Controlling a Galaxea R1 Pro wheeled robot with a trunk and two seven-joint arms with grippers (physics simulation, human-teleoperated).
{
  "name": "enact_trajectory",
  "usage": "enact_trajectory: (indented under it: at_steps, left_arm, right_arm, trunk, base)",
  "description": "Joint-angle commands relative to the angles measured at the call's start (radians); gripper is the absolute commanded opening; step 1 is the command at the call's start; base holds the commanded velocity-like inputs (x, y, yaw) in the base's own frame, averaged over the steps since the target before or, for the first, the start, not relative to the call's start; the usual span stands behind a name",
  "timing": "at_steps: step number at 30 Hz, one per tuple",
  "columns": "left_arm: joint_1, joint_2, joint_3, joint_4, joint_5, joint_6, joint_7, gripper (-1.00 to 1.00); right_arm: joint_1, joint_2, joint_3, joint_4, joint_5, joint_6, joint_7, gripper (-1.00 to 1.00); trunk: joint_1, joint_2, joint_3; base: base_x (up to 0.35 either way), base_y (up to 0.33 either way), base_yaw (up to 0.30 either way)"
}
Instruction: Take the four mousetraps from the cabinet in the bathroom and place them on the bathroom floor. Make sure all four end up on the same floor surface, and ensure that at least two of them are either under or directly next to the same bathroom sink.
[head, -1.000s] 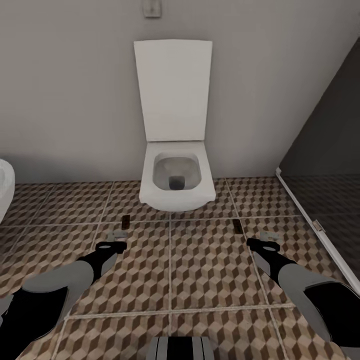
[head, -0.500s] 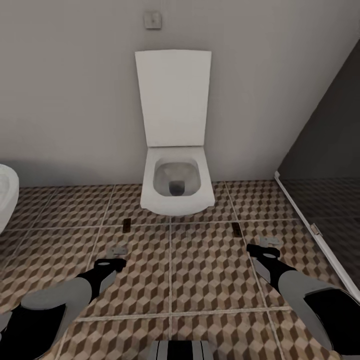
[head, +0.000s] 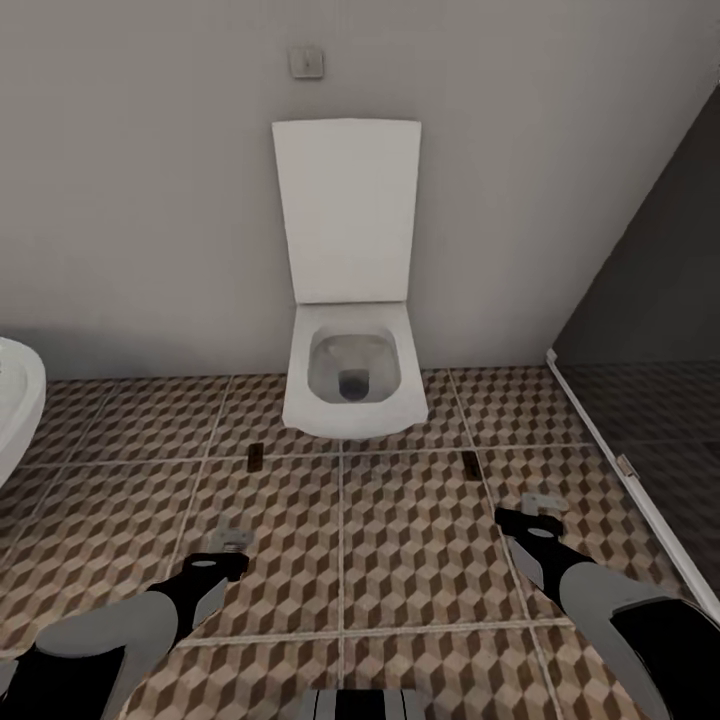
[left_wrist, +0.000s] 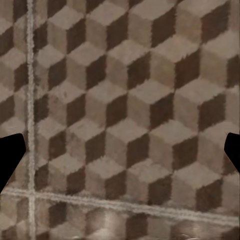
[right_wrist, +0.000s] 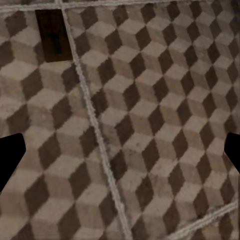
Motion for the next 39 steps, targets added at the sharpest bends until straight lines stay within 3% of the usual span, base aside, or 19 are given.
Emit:
enact_trajectory:
  at_steps: [1,16,25,39]
  left_arm:
    - [0.013,0.001,-0.008,-0.004,0.006,-0.008,0.007,1.0]
    - [0.092,0.004,-0.009,-0.003,0.005,-0.055,0.007,1.0]
    - [0.147,0.002,-0.01,-0.004,0.005,-0.058,0.007,1.0]
    - [0.224,0.004,-0.01,-0.003,0.005,-0.062,0.007,1.0]
  right_arm:
    - [0.006,0.0,0.009,0.001,-0.01,-0.009,-0.002,1.0]
    - [0.07,-0.001,0.011,0.003,-0.007,-0.04,-0.002,1.0]
    - [0.117,-0.001,0.011,0.004,0.018,-0.054,-0.002,1.0]
    - [0.201,0.001,0.011,0.005,0.073,-0.179,-0.002,1.0]
  trunk:
    - [-0.004,0.007,0.003]
    - [-0.062,0.112,0.05]
    - [-0.096,0.175,0.078]
    - [-0.15,0.273,0.127]
  base:
    - [0.0,0.0,0.0]
    - [0.0,0.0,0.0]
    - [0.0,0.0,0.0]
    - [0.0,0.0,-0.003]
